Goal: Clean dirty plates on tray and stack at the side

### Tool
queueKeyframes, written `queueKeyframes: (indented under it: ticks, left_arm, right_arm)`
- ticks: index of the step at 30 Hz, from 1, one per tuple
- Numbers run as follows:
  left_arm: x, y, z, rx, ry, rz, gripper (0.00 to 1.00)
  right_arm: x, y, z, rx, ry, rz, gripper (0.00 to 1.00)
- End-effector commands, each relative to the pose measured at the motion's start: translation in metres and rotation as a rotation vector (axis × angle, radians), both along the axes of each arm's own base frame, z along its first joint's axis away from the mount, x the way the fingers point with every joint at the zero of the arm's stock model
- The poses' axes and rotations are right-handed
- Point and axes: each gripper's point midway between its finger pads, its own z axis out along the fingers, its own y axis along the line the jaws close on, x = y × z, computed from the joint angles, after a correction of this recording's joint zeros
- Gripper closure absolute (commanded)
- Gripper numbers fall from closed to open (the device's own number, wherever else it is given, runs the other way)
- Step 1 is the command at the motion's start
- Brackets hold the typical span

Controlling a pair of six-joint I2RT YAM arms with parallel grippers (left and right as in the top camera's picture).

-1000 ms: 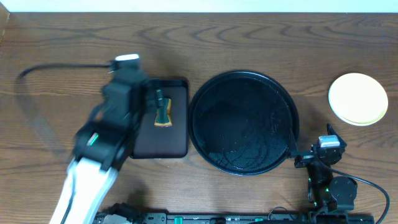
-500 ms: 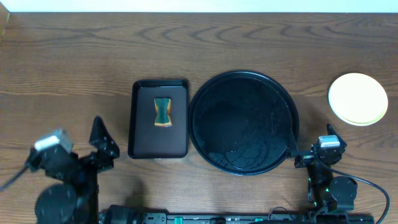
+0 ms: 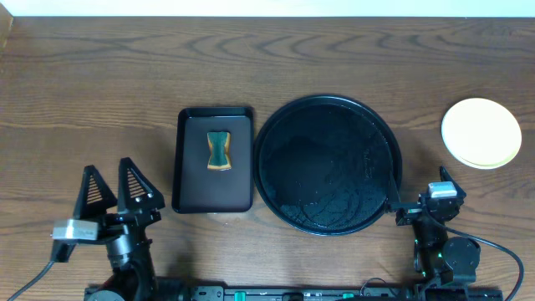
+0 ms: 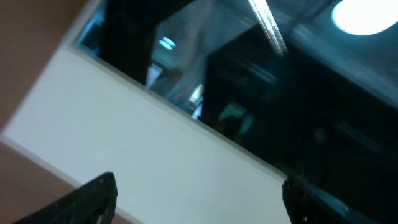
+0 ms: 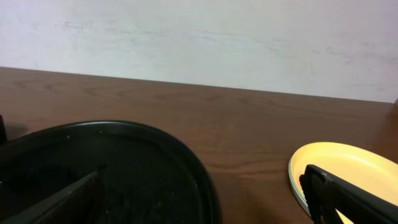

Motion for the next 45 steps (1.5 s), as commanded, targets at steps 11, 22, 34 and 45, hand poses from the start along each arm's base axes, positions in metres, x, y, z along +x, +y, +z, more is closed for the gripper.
queueKeyframes:
  ticks: [11, 22, 34, 45]
  left_arm:
    - [0.035, -0.025, -0.08, 0.057, 0.084, -0.128, 0.14]
    - [0.052, -0.03, -0.181, 0.178, 0.49, -0.13, 0.14]
    - [0.049, -0.03, -0.211, 0.203, 0.615, -0.139, 0.14]
    - [0.049, -0.03, -0.211, 0.203, 0.615, -0.139, 0.14]
  right_arm:
    - [0.0, -0.003, -0.001, -0.006, 0.002, -0.014, 0.01]
    - [0.0, -0.003, -0.001, -0.006, 0.002, -0.014, 0.01]
    - [0.0, -0.003, -0.001, -0.006, 0.002, -0.014, 0.01]
    - [0.0, -0.003, -0.001, -0.006, 0.002, -0.014, 0.01]
